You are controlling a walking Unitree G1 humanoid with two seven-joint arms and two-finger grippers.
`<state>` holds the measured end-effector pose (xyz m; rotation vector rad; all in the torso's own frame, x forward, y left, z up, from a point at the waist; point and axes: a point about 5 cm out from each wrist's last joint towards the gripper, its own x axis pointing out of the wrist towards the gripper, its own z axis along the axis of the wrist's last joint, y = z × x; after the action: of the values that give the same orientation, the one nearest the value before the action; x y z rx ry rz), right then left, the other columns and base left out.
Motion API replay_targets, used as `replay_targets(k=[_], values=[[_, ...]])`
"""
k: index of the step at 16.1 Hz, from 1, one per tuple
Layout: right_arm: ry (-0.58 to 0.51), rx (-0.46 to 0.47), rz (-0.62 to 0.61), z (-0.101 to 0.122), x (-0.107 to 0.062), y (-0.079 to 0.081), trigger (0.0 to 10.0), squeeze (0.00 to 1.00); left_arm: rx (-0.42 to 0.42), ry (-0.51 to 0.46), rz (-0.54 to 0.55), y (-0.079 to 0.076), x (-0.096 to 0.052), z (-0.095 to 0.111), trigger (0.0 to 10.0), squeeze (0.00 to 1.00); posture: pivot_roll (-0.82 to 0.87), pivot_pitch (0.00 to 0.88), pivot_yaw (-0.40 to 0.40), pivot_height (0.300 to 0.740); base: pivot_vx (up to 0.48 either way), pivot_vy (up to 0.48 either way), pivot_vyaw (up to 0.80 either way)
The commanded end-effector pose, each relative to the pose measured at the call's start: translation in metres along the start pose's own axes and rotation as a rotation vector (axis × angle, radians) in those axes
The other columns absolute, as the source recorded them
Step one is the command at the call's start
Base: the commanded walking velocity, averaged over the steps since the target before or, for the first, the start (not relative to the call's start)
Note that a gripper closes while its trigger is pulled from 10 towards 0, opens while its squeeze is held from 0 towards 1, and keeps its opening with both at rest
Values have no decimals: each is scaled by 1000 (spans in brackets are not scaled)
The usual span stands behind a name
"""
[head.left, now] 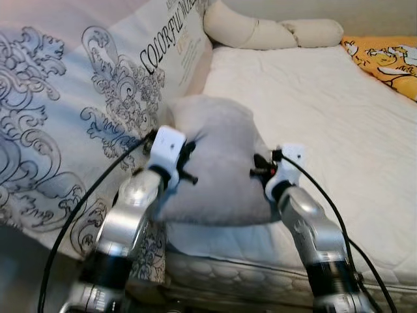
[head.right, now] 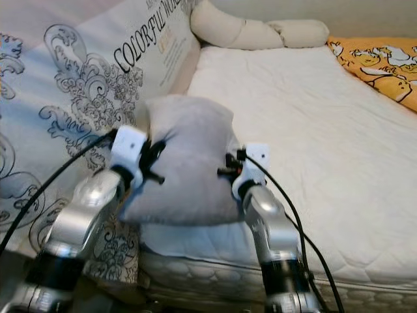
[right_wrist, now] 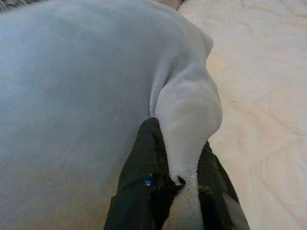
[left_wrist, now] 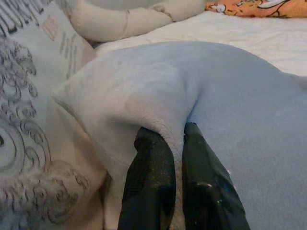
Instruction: Clean up the room
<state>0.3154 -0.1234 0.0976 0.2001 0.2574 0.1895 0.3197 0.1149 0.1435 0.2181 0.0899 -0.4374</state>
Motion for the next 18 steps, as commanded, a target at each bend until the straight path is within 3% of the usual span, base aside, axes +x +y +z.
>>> replay_targets(k=[1, 3, 6, 7, 9, 11, 13, 15, 16, 17, 18], values=[[-34, -2, -31, 7, 6, -5, 10000, 0, 38, -39, -3, 5, 7, 10, 10000, 0, 86, 0, 43, 740, 0, 0, 0], [-11, 34, -73, 5, 27, -6, 10000, 0, 153, -31, -81, 7, 35, 18, 10000, 0, 90, 0, 40, 740, 0, 0, 0], [12, 32, -69, 1, 35, -3, 10000, 0, 198, -40, -88, 11, 45, 28, 10000, 0, 89, 0, 53, 740, 0, 0, 0], [60, 61, -40, -6, 44, 4, 10000, 0, 253, -54, -64, 22, 51, 41, 10000, 0, 110, 0, 61, 740, 0, 0, 0], [95, 94, -17, -8, 50, 10, 10000, 0, 293, -63, -43, 32, 53, 49, 10000, 0, 128, 0, 66, 740, 0, 0, 0], [127, 78, 21, -10, 56, 24, 10000, 0, 367, -60, 32, 62, 45, 56, 10000, 0, 187, 0, 64, 740, 0, 0, 0], [142, 15, 32, -13, 57, 31, 10000, 0, 418, -50, 50, 72, 37, 54, 10000, 0, 218, 0, 60, 740, 0, 0, 0], [142, 7, 33, -13, 57, 32, 10000, 0, 426, -51, 52, 74, 36, 54, 10000, 0, 218, 0, 60, 740, 0, 0, 0], [177, 10, -14, -23, 55, 29, 10000, 1000, 409, -38, 38, 65, 35, 35, 10000, 0, 238, 29, 53, 740, 0, 0, 0], [208, 51, -59, -35, 51, 24, 10000, 1000, 395, -21, 45, 55, 36, 12, 10000, 0, 231, 40, 54, 740, 0, 0, 0], [215, 65, -72, -38, 49, 22, 10000, 1000, 401, -12, 48, 52, 37, 5, 10000, 0, 231, 40, 54, 740, 0, 0, 0]])
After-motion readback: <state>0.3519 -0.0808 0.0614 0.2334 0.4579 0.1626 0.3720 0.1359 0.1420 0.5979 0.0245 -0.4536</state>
